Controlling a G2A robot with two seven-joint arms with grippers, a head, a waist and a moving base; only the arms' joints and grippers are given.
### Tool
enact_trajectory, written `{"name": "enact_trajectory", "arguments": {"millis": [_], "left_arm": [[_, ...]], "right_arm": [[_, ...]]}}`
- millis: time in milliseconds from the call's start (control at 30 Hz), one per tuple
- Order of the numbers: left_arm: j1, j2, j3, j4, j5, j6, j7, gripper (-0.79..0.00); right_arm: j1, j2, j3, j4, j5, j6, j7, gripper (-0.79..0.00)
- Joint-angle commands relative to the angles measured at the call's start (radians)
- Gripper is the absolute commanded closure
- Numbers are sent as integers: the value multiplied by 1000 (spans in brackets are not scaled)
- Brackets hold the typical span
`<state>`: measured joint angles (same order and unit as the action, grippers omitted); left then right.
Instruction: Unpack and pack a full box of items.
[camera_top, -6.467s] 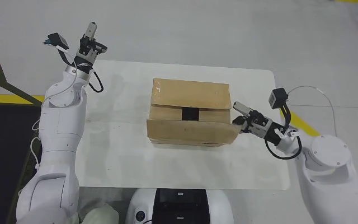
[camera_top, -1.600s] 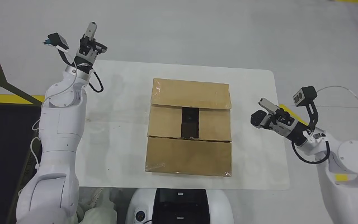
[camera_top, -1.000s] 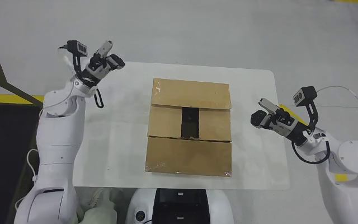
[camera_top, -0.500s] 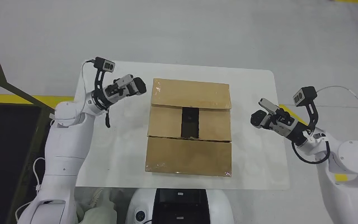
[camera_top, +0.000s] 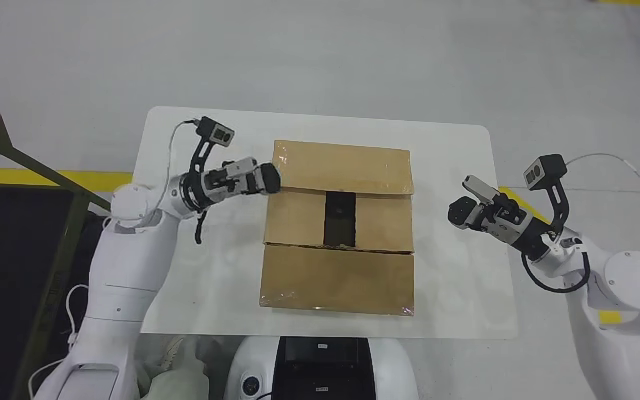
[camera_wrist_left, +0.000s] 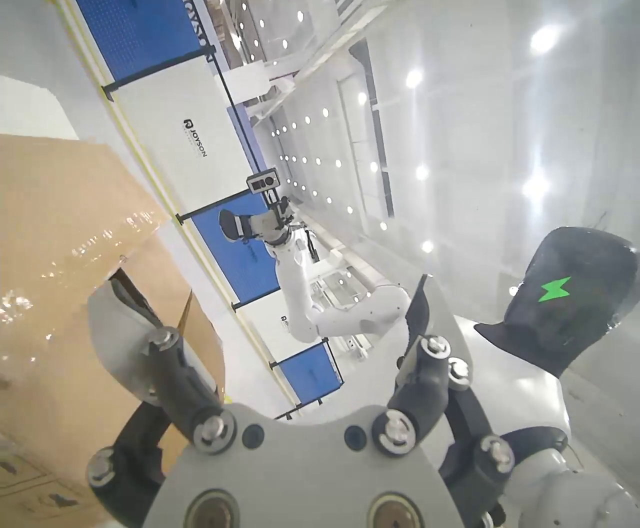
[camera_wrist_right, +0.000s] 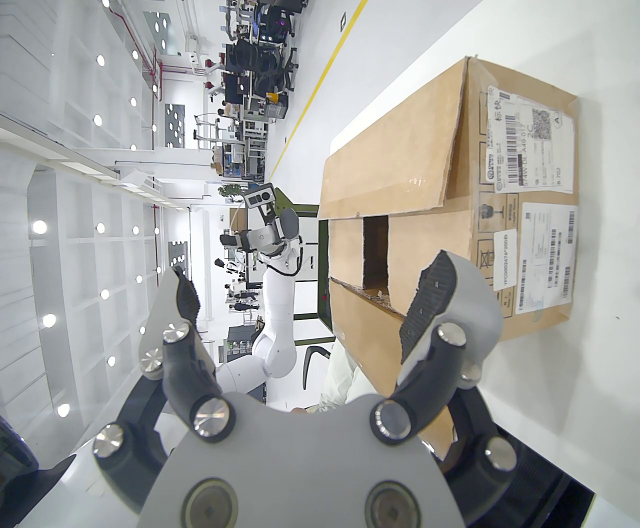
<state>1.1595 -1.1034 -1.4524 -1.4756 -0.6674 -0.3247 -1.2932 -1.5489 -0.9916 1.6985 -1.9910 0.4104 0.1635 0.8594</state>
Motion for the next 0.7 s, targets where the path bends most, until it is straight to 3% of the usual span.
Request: {"name": "enact_trajectory", "arguments": {"millis": [0,467,667], "left_arm": [[3,0,16,5,24,-4,-4,-785],[-15,10,75,81,83,52,-119,-785],[-15,16,68,101,89,46,-102,-785]], "right_arm": [[0,0,0,0,0,0,0,-785],[0,0,0,0,0,0,0,-785],[0,0,0,0,0,0,0,-785]]}}
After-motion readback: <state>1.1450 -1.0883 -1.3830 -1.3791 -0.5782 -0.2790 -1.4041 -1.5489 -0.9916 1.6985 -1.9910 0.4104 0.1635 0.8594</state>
